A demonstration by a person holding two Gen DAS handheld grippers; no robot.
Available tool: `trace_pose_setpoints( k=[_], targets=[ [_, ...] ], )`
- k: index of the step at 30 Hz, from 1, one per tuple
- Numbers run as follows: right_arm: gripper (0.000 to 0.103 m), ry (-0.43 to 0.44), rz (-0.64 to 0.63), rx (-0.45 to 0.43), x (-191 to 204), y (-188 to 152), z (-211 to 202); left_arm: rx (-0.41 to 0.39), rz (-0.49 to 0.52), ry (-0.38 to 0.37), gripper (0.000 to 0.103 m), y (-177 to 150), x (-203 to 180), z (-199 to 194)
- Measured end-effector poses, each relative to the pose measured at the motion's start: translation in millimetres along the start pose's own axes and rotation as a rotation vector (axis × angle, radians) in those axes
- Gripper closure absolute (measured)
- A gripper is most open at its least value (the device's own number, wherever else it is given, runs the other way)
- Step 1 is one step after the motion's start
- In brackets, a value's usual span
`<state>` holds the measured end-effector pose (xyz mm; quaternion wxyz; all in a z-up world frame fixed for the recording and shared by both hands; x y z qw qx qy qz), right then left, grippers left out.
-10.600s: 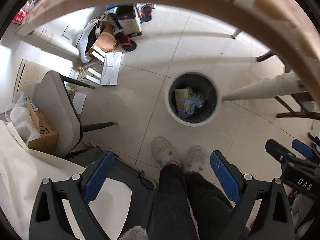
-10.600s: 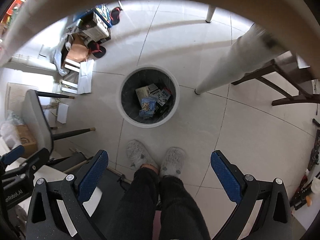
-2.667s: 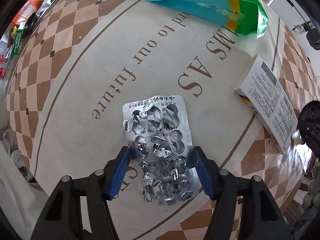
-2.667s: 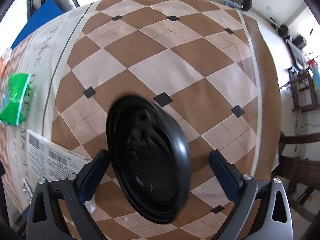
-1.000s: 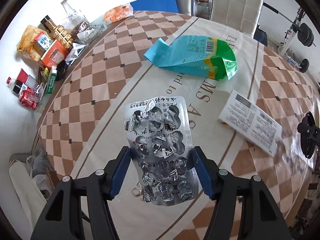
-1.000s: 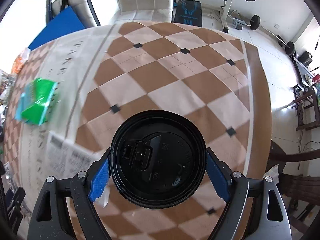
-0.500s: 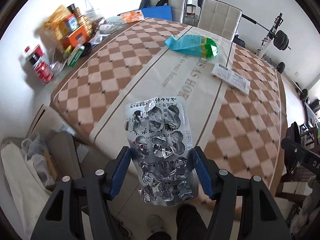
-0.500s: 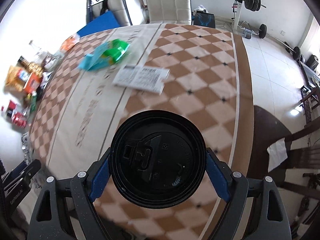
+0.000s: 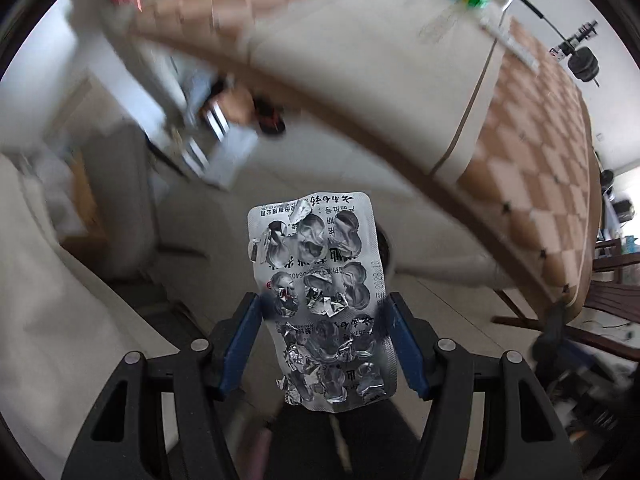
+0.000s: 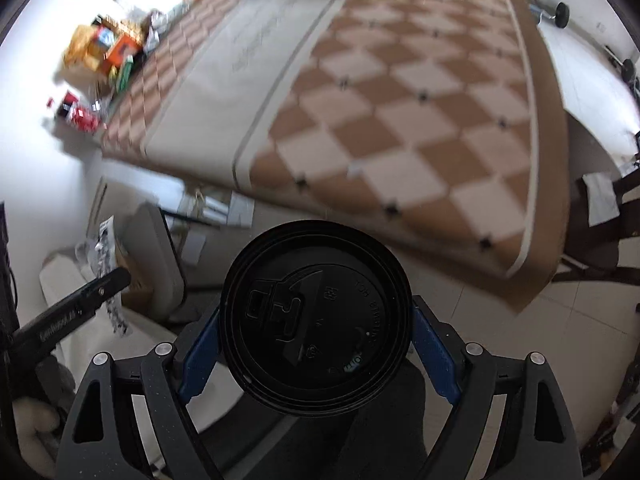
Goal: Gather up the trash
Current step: 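Carry the blister pack and black lid over the trash bin, then open both tools to drop the blister pack and lid into the bin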
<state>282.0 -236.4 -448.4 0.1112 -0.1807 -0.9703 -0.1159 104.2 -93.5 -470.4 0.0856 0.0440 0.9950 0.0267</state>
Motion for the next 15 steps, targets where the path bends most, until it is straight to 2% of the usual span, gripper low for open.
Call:
trace_pose_setpoints(
  k=[4, 8, 15],
  targets=[
    [0.015, 0.021, 0.002, 0.074, -5, -37, 63, 0.124, -0.049, -0.050, 0.043, -10, 1, 75],
    [0.015, 0.009, 0.016, 0.125, -26, -65, 143, 0.259, -0.121, -0.132, 0.043, -12, -5, 169],
    [0.015, -0.028, 0.031, 0.180, -71, -82, 277, 0.374, -0.125, -0.169, 0.043, 13, -30, 303]
  ],
)
Point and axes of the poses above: each gripper's, at about its wrist camera, not at the fingertips, and z roughly the way its jaws point, x to its left, y to its top, the point moved 7 cm from there along z, roughly the way its jaws point, and after that the axes turned 13 degrees about -z, right-handed, at the moved point
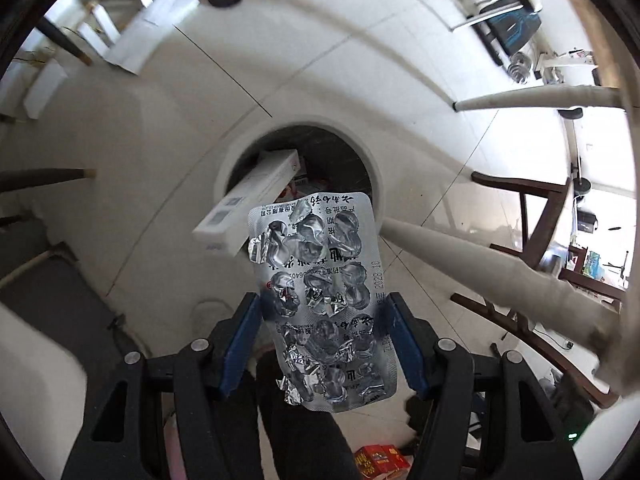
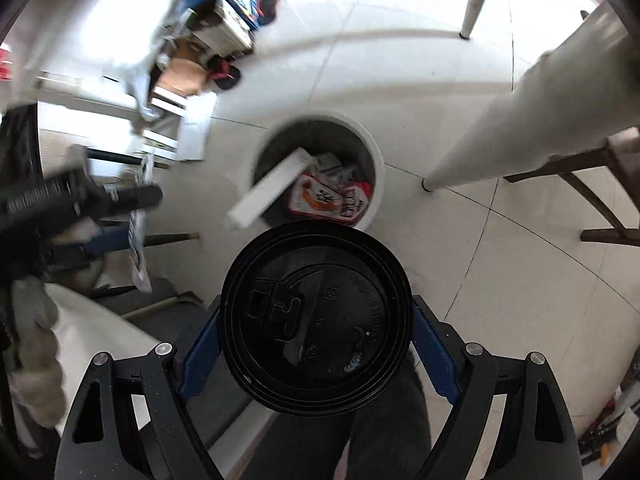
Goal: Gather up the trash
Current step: 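Open both tools to drop the blister pack and lid into the bin, then move both tools back over the table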
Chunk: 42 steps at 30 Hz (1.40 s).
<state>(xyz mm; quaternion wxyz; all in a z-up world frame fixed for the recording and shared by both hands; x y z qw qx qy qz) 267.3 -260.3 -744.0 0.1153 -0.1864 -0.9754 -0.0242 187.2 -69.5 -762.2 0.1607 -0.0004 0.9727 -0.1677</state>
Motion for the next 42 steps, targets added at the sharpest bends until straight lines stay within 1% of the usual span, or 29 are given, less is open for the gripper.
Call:
trace_pose_setpoints(
  k=[4, 7, 10, 11, 12, 14, 16, 17, 18, 21, 24, 27, 30, 35, 42],
  targets=[
    [0.015, -0.018, 0.025, 0.027, -25, 25, 66, 0.039, 0.065, 0.051, 0.042, 29, -14, 43],
    [0.015, -0.026, 0.015, 0.033, -37, 45, 101, 0.092, 0.107, 0.074, 0.042, 30, -13, 65],
    [0.015, -0.018, 0.009, 0.062, -43, 60, 137, 0.105, 0.149, 0.119, 0.039, 35, -7, 74],
    [0.015, -0.021, 0.007, 0.066, -44, 63, 144, 0.102, 0.158, 0.129, 0.031, 38, -7, 76],
    [0.014, -0.019, 0.002, 0.069, -43, 68, 154, 0.098, 0.159, 0.132, 0.014, 39, -5, 75],
    [0.013, -0.014, -0.004, 0.077, -42, 75, 168, 0.095, 0.151, 0.126, 0.002, 42, -1, 71],
    [0.010, 0.000, -0.002, 0.075, -40, 80, 174, 0.093, 0.142, 0.121, 0.002, 44, 3, 66],
    [0.007, 0.006, 0.001, 0.079, -40, 82, 178, 0.086, 0.140, 0.134, 0.002, 43, 6, 62],
    [0.000, 0.003, 0.006, 0.084, -42, 84, 180, 0.075, 0.141, 0.146, 0.002, 44, 8, 60],
    [0.000, 0.000, 0.014, 0.077, -42, 83, 177, 0.037, 0.144, 0.181, 0.002, 40, 15, 51],
    [0.000, -0.018, 0.017, 0.074, -43, 80, 168, -0.029, 0.156, 0.238, 0.002, 33, 24, 38],
    [0.000, -0.054, 0.008, 0.066, -42, 75, 154, -0.111, 0.183, 0.305, 0.002, 20, 34, 22],
    [0.000, -0.084, 0.013, 0.055, -41, 68, 136, -0.159, 0.202, 0.349, 0.002, 8, 41, 8],
    [0.000, -0.136, 0.033, 0.036, -39, 58, 105, -0.230, 0.210, 0.377, 0.002, -12, 45, -20],
    [0.000, -0.168, 0.037, -0.005, -23, 44, 44, -0.269, 0.199, 0.377, 0.002, -46, 44, -63]
  ],
)
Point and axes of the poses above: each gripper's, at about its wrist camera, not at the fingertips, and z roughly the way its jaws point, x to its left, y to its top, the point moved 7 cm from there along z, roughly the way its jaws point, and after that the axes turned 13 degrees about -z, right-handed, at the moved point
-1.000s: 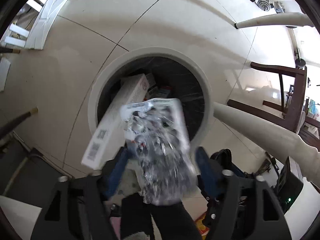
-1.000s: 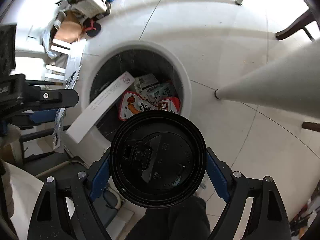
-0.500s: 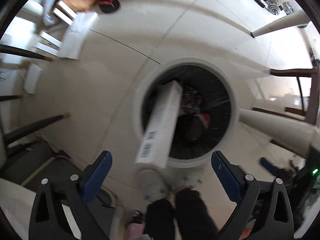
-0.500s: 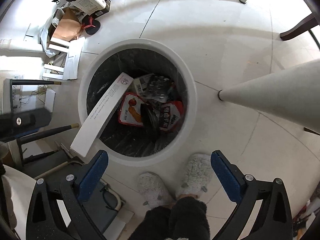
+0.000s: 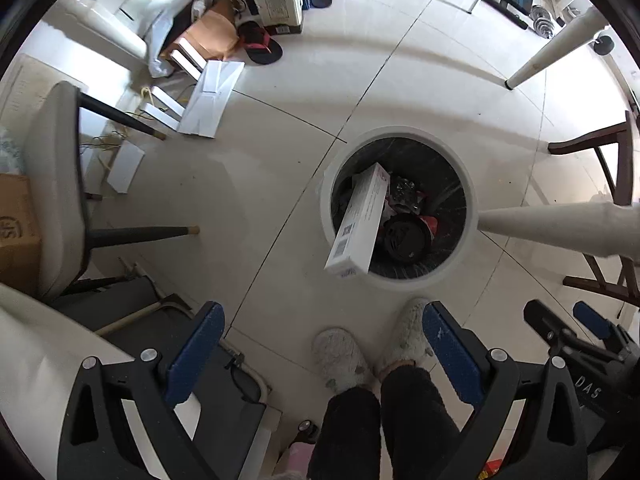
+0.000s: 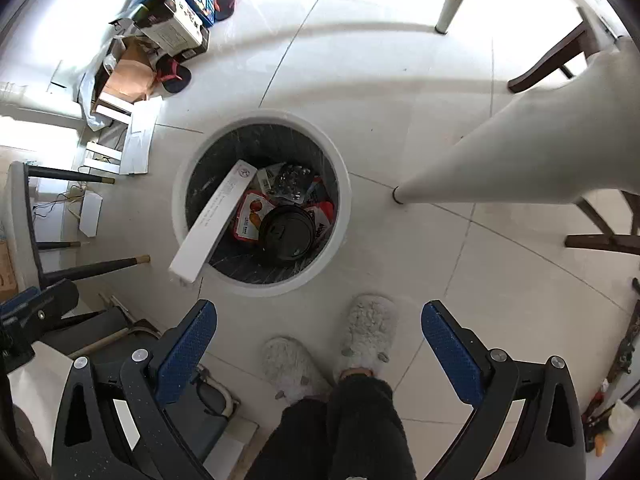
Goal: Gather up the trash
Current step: 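Move both tools back over the table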
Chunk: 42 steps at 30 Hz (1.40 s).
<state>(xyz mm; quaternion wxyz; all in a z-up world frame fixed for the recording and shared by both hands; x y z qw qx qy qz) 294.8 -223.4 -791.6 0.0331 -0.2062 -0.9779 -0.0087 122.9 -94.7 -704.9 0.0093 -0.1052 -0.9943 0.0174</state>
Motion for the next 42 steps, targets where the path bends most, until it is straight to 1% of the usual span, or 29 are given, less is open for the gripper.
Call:
trace_pose_setpoints(
  k=[7, 10, 14, 18, 24, 28, 31, 33, 35, 37, 39, 40, 42],
  targets=[
    [0.000, 0.000, -0.011, -0.027, 10, -19, -76, -0.022, 0.001, -0.004, 0.002, -29, 13, -68],
    [0.000, 0.009, -0.010, -0.039, 16, -28, -116, -0.035, 0.001, -0.007, 0.002, -39, 18, -100],
    [0.000, 0.017, -0.013, -0.064, 23, -40, -176, -0.070, 0.006, -0.015, 0.002, -48, 24, -153],
    [0.000, 0.025, -0.027, -0.084, 30, -46, -235, -0.098, 0.010, -0.030, 0.002, -56, 28, -197],
    [0.000, 0.061, -0.064, -0.103, 42, -54, -316, -0.144, 0.016, -0.048, 0.002, -62, 32, -257],
    [0.000, 0.114, -0.054, -0.133, 44, -50, -365, -0.183, 0.012, -0.076, 0.002, -53, 28, -296],
    [0.000, 0.153, -0.026, -0.169, 41, -36, -394, -0.246, 0.030, -0.084, 0.002, -33, 18, -327],
    [0.000, 0.183, 0.002, -0.204, 34, -18, -416, -0.293, 0.039, -0.087, 0.002, -11, 11, -349],
    [0.000, 0.193, 0.025, -0.235, 26, 3, -432, -0.341, 0.036, -0.087, 0.002, 11, 4, -369],
    [0.000, 0.196, 0.025, -0.269, 22, 30, -447, -0.380, 0.032, -0.084, 0.002, 34, -7, -385],
    [0.000, 0.167, -0.007, -0.280, 14, 67, -459, -0.419, 0.010, -0.071, 0.002, 59, -22, -397],
    [0.000, 0.155, -0.030, -0.274, 12, 83, -463, -0.427, 0.003, -0.062, 0.002, 69, -27, -400],
    [0.000, 0.108, -0.090, -0.247, 2, 126, -465, -0.434, -0.014, -0.036, 0.002, 94, -43, -401]
  ],
)
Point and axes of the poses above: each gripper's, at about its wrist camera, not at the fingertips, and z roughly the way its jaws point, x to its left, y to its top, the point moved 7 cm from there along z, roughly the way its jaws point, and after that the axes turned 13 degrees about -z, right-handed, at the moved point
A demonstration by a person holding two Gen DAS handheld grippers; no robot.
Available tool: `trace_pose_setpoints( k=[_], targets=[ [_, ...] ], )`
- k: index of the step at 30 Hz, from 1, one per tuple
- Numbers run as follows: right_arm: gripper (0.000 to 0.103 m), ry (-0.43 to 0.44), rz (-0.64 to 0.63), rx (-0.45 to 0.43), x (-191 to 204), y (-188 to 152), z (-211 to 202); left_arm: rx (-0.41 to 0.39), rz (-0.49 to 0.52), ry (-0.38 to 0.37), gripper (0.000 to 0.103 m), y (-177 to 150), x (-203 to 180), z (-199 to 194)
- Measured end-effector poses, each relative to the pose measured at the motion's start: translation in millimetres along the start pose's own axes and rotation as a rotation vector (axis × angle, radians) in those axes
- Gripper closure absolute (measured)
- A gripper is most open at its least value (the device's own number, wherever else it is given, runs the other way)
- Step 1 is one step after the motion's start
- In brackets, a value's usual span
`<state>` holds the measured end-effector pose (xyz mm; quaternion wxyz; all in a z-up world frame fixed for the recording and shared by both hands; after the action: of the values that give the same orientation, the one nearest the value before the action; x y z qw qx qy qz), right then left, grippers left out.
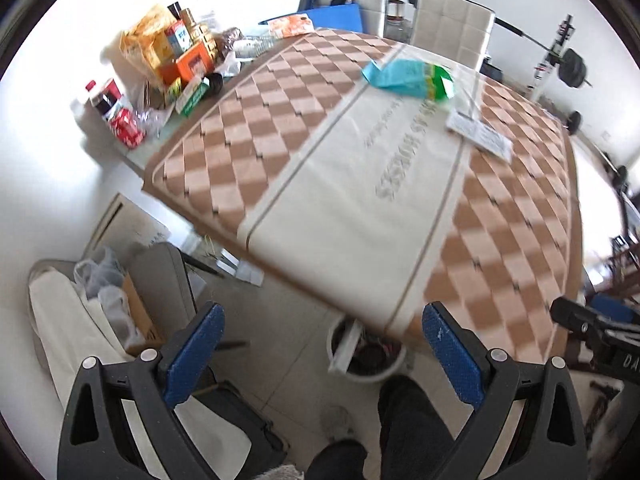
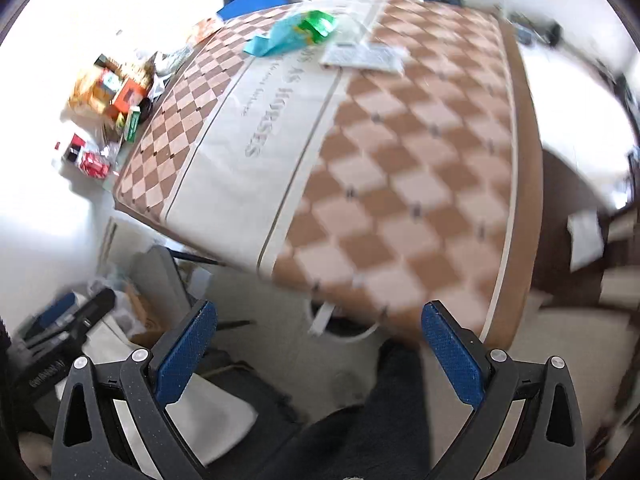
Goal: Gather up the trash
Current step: 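Move both tools back over the table, then grasp the blue-green snack bag with the left tool while the right tool grasps the white leaflet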
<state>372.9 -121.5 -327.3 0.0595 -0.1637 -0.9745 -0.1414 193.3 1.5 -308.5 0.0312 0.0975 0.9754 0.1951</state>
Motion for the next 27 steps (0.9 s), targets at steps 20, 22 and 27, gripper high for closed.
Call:
trace_pose_setpoints(
  k=[20, 22, 27],
  targets=[
    [0.000, -0.149, -0.666, 0.564, -103, 296, 258, 0.270, -0.198, 0.197, 0.002, 137, -114, 182],
    [0.000, -0.141, -0.688, 0.587, -106, 299, 268, 0.283, -0.208, 0.208, 0.002, 143, -116, 191],
    [0.003, -0.104, -0.714, 0.570, -114, 308, 269, 0.310, -0.233, 0.219, 0.002, 152, -122, 208]
  ],
)
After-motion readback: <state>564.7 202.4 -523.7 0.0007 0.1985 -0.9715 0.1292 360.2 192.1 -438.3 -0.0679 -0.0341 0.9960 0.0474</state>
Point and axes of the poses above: each gripper's, at about its wrist camera, not at the fingertips, and z roughly the way its jaws point, x to its left, y to its top, the point moved 7 cm from there along z, roughly the way its jaws point, and after that the axes turned 13 degrees about -z, right-handed, at the moved point
